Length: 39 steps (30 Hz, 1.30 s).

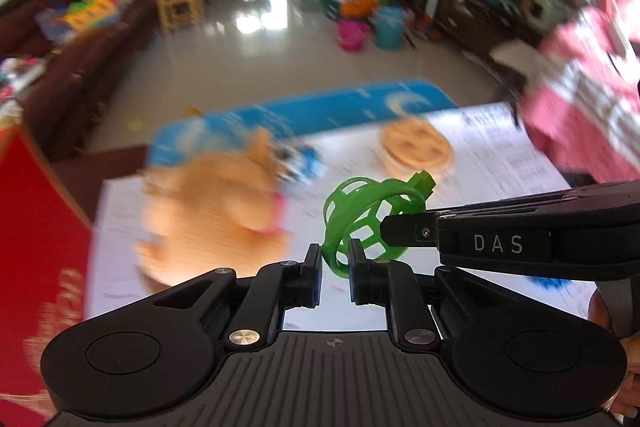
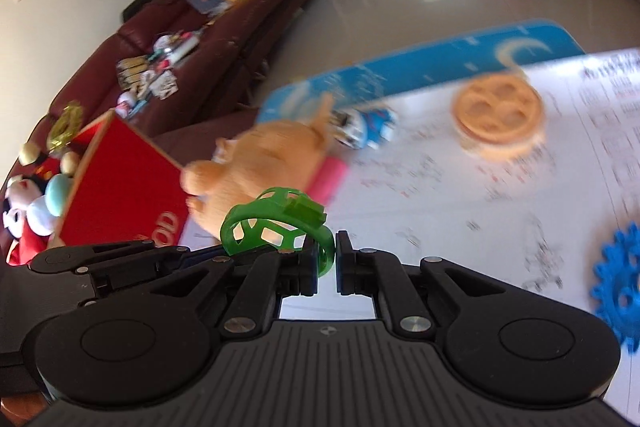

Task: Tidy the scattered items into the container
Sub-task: 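Lift the green ball with both grippers toward the red box, then lower the green ball into the red box and open both grippers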

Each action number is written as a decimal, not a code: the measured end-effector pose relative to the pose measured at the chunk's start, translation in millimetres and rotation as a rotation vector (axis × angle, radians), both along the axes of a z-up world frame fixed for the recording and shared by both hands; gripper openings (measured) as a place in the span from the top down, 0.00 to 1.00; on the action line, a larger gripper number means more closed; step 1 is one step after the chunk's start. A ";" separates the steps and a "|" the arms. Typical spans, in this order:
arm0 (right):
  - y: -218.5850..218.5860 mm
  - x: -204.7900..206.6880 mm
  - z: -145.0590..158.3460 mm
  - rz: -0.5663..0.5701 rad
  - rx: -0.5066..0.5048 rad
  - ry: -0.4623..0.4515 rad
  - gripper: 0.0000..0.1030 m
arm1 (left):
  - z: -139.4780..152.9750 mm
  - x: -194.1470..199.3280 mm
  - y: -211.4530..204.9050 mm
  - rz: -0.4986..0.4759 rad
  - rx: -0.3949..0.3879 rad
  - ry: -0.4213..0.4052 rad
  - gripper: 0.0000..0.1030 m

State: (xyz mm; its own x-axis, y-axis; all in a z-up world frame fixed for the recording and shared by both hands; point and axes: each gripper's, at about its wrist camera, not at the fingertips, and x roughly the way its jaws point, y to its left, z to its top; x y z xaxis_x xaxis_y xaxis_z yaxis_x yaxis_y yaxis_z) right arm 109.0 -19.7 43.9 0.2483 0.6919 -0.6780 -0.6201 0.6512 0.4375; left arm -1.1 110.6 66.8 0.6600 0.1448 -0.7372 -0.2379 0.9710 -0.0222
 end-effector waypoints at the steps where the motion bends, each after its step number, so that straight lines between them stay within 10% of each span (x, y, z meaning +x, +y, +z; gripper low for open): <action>1: 14.4 -3.1 10.9 0.028 0.002 -0.022 0.90 | 9.3 -7.4 11.5 0.022 0.007 -0.017 0.91; 11: 189.5 -46.9 101.2 0.303 0.045 -0.178 0.90 | 93.2 -77.0 146.1 0.303 0.120 -0.130 0.88; 21: 303.3 -74.9 127.2 0.413 -0.022 -0.244 0.87 | 111.7 -96.7 243.0 0.454 0.068 -0.117 0.87; 23: 314.1 -76.6 126.8 0.412 -0.025 -0.254 0.78 | 108.3 -98.7 252.5 0.467 0.069 -0.107 0.60; 26: 315.1 -80.2 128.7 0.378 -0.009 -0.286 0.19 | 102.8 -100.6 257.4 0.535 0.088 -0.103 0.12; 39: 293.9 -80.9 120.1 0.381 -0.018 -0.258 0.18 | 100.0 -107.7 237.8 0.534 0.126 -0.111 0.11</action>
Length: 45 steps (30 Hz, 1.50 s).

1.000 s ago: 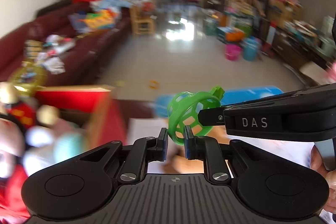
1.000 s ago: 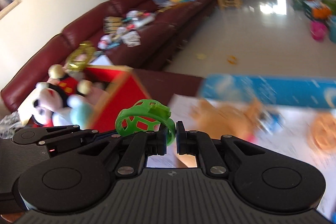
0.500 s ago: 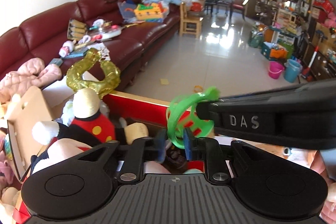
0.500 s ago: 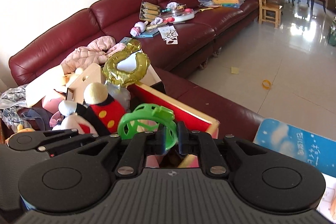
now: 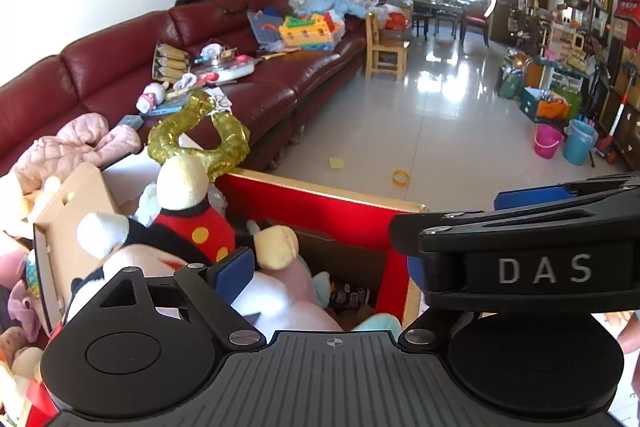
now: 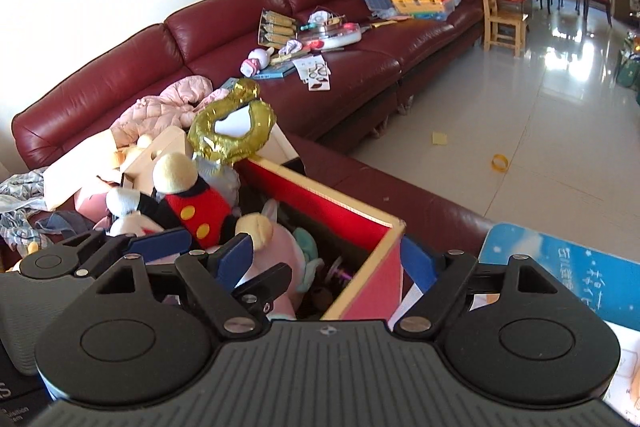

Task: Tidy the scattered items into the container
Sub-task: 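Lower the green ball into the red box and open both grippers, then move both grippers back over the table toward the orange round container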

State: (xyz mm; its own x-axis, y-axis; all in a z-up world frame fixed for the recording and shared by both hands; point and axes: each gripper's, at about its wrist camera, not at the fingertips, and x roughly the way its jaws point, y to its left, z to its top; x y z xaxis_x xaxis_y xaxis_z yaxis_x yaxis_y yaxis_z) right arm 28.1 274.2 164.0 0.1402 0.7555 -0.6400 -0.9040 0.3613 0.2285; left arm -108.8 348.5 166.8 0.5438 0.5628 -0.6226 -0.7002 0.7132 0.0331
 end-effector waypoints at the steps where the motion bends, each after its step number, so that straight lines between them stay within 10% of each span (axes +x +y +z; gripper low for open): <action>1: -3.7 -0.2 0.6 0.000 0.000 0.005 0.18 | 0.1 -0.1 -1.4 0.001 -0.001 0.002 0.11; 34: -125.8 30.8 17.9 0.023 -0.062 -0.049 0.02 | 3.1 38.7 -110.9 -0.182 0.076 0.037 0.03; 45: -221.9 92.3 -7.9 -0.182 -0.096 0.002 0.02 | -31.1 72.1 -173.0 -0.308 0.056 0.100 0.03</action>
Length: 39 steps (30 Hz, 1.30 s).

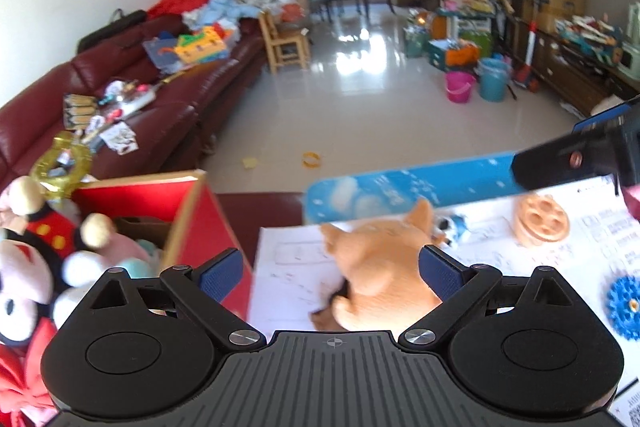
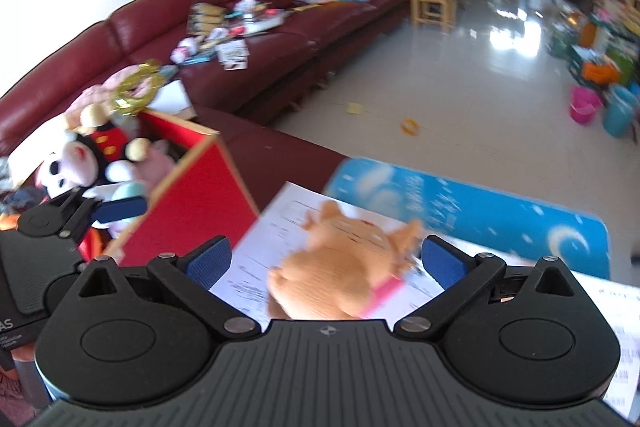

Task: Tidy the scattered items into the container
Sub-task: 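Move both grippers back over the table toward the orange round container, then lower both grippers around the orange container's rim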

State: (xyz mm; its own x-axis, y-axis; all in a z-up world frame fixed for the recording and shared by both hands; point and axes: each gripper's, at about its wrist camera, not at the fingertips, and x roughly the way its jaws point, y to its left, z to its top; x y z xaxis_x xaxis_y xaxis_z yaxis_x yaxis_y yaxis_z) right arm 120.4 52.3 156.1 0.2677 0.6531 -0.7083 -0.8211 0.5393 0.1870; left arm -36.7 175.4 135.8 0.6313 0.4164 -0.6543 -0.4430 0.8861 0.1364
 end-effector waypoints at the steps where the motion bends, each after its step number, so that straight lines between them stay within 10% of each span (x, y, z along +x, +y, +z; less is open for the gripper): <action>1: -8.7 6.2 -5.3 -0.025 -0.004 0.014 0.02 | -4.3 3.0 -5.5 -0.013 -0.004 0.010 0.03; 23: -174.5 95.4 -145.6 -0.453 -0.133 0.275 0.02 | -90.6 80.4 -98.6 -0.227 -0.054 0.193 0.03; 39: -142.2 190.5 -188.1 -0.542 -0.066 0.376 0.02 | -147.0 184.4 -102.8 -0.294 -0.127 0.247 0.03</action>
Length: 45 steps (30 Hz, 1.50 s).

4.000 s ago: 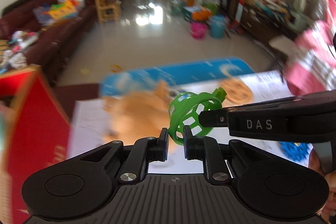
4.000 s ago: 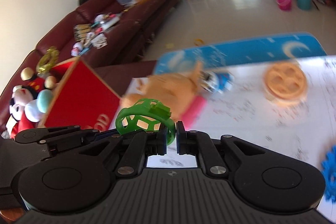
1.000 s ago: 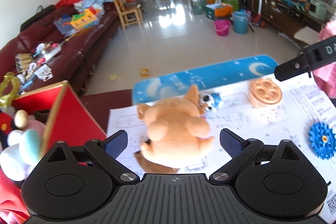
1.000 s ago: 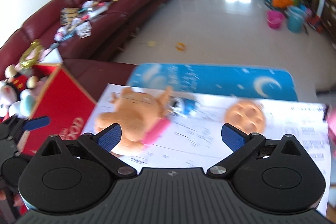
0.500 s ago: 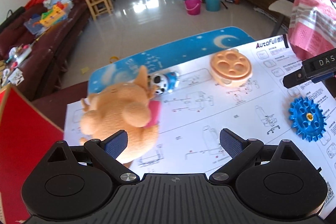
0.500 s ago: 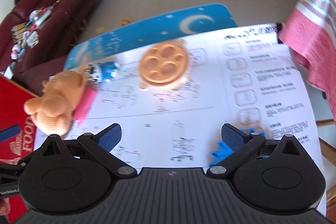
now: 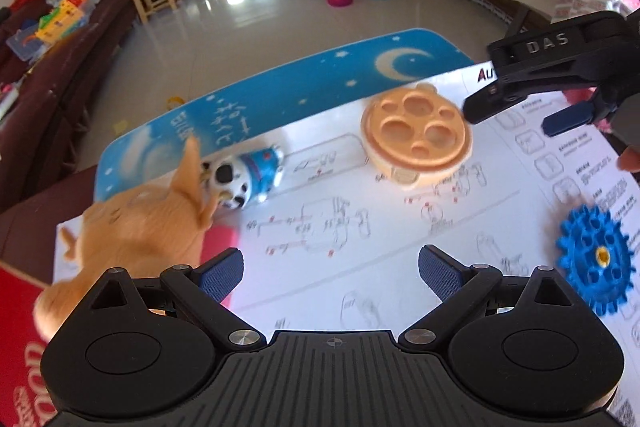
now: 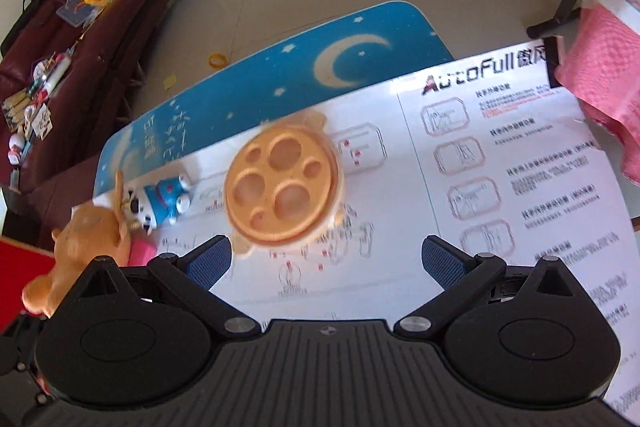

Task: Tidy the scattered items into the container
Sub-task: 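Lower both grippers around the orange container's rim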

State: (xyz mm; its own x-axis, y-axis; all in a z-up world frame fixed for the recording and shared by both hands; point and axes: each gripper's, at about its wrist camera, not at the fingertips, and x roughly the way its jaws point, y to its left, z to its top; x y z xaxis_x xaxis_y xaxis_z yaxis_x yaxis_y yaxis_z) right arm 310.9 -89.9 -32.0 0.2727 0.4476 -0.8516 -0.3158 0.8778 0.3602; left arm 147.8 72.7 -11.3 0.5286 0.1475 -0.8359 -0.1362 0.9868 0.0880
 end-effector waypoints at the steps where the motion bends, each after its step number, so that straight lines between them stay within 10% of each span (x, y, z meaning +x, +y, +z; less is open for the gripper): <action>1: 3.3 6.9 -2.9 -0.003 0.011 0.005 0.02 | -1.8 9.0 1.4 -0.004 -0.008 -0.007 0.03; 16: 48.3 50.7 -54.1 0.053 0.145 0.004 0.02 | -48.8 100.9 12.2 -0.003 -0.115 -0.068 0.03; 24: 45.4 45.4 -63.5 0.031 0.210 0.047 0.22 | -64.2 115.4 24.2 -0.038 -0.237 -0.069 0.15; 45: -14.5 -121.4 -64.2 0.096 0.249 0.271 0.22 | -61.6 -91.7 -12.0 -0.183 -0.234 0.002 0.17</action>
